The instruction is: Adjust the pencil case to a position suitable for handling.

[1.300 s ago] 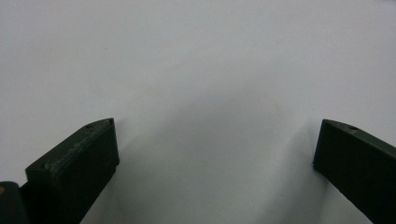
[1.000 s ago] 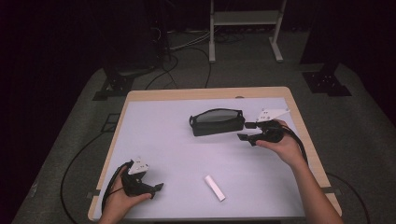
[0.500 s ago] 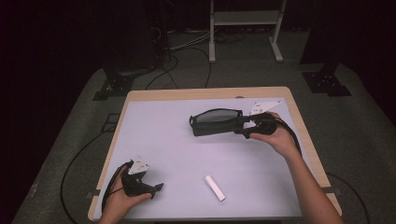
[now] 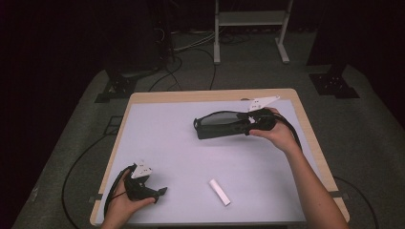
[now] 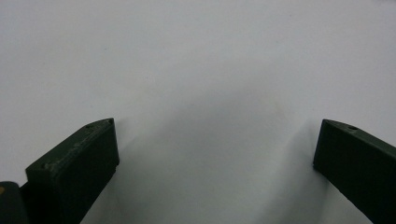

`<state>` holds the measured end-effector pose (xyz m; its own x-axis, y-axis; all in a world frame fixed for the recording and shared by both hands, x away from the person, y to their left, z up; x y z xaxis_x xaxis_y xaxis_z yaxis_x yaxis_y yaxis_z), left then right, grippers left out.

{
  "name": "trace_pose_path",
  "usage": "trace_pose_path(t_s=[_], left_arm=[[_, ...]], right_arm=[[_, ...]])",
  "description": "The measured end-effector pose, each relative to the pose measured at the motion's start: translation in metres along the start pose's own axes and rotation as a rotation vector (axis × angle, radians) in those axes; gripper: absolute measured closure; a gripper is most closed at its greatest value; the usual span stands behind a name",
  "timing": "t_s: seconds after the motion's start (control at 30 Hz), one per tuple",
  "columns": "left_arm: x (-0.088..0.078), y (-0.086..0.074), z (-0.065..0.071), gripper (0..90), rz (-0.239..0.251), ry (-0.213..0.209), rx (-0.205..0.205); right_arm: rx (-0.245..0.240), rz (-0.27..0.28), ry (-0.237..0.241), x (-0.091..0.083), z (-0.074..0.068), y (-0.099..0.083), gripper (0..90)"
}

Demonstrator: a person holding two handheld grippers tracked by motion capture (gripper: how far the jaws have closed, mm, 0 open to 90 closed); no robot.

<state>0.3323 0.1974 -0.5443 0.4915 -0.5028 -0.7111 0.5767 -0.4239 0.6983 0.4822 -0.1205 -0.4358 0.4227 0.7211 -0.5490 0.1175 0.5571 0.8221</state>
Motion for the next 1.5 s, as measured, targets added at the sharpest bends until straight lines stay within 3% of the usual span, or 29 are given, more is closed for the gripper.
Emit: trace_pose_path(t_s=[0.33,0.8,1.2,1.5], left_arm=[[0.000,0.000,0.000,0.0,0.000,0.000,0.000],[0.000,0.000,0.000,0.0,0.000,0.000,0.000],[0.000,0.000,0.000,0.0,0.000,0.000,0.000],[0.000,0.000,0.000,0.0,-0.001,0.000,0.000]], right_arm=[[-0.032,-0.020,0.033,0.023,0.002,0.006,45.2],[-0.053,-0.080,0.072,0.048,0.006,-0.003,49.7],[-0.071,-0.120,0.113,0.055,0.001,-0.010,72.0],[-0.060,-0.139,0.179,0.054,-0.004,-0.012,87.7]])
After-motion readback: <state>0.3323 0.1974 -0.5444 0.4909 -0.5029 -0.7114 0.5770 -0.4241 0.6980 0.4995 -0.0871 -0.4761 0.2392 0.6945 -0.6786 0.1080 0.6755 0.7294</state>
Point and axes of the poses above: each handheld gripper's, and its own axes: x roughly forward along the jaws, y roughly out of its top, z roughly to its right, the point moved 9 cm from there along x, roughly forward along the jaws, and after that the axes turned 8 degrees about -x, right-handed, at the moved point
